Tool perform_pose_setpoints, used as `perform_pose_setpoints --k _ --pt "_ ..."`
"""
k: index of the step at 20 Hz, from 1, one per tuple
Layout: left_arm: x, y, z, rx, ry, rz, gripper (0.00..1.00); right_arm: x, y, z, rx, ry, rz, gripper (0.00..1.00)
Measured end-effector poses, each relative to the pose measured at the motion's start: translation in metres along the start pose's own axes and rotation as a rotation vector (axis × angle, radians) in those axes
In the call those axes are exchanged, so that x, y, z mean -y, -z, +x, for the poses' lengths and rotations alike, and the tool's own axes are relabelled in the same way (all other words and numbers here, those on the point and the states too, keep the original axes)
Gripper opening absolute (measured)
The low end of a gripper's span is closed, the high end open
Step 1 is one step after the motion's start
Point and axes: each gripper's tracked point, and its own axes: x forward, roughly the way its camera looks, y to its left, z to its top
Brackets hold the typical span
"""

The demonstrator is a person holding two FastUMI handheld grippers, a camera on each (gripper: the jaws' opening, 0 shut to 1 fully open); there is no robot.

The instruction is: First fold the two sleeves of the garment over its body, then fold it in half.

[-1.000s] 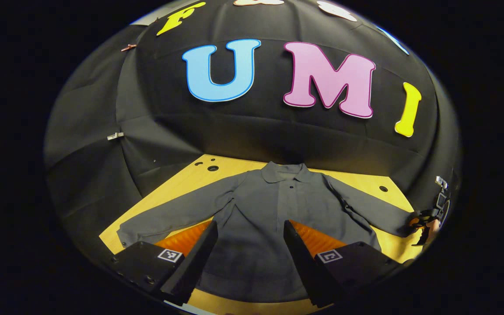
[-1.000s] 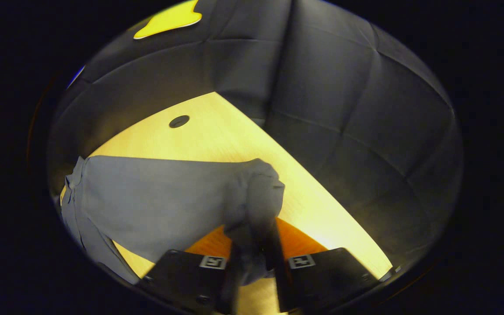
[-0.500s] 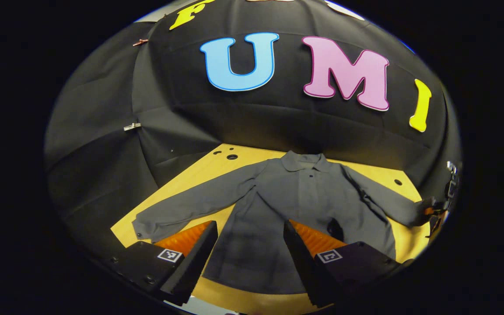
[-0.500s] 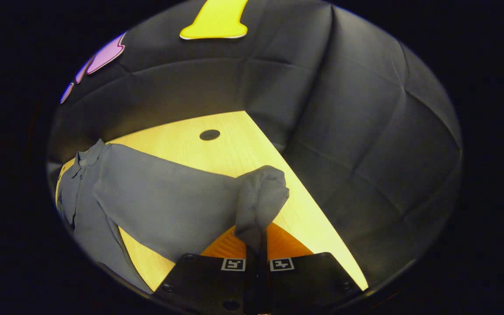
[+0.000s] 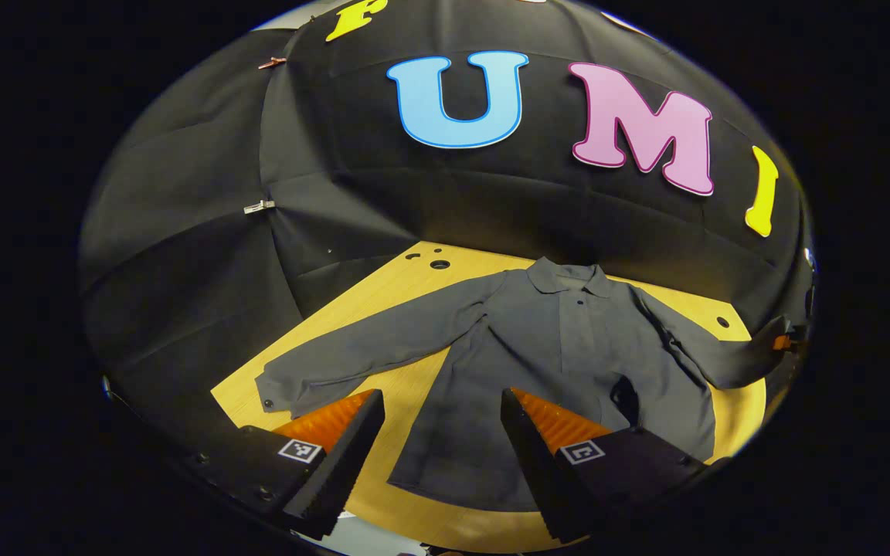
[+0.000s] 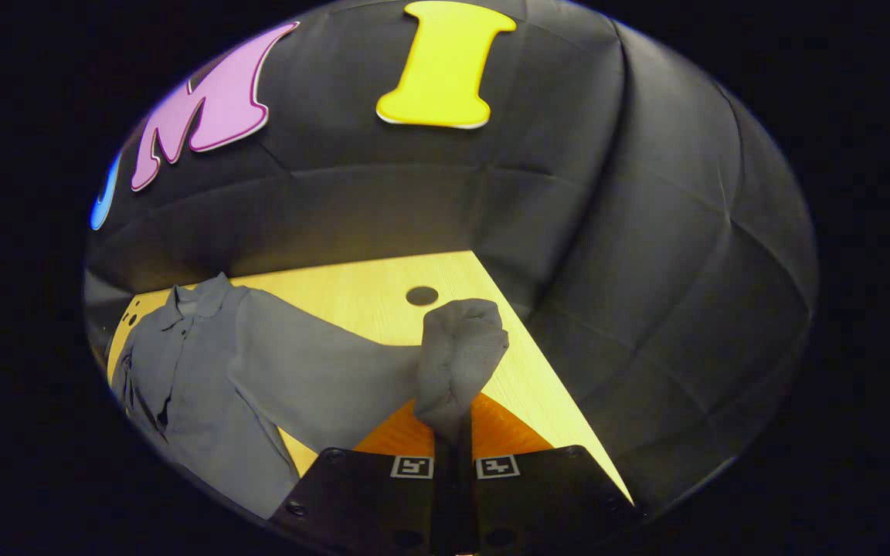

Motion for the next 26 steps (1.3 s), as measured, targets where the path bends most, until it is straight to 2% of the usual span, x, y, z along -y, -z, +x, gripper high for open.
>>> perform_pose_setpoints --k 6,14,21,26 --pt "-0.024 0.006 -0.003 -0.025 -0.005 -0.023 0.96 -0.063 -0.068 -0.030 0.093 -0.087 -0.029 0.05" --pt "-0.058 0.007 -0.003 -0.040 -0.034 -0.084 0.96 -0.193 -0.105 -0.054 0.123 -0.245 -0.130 0.05" --pt "-0.077 0.027 -0.008 -0.088 -0.059 -0.169 0.96 -0.329 -0.102 -0.066 0.108 -0.407 -0.238 0.05" --pt "-0.091 0.036 -0.019 -0.100 -0.076 -0.207 0.96 -0.425 -0.074 -0.078 0.073 -0.511 -0.299 0.05"
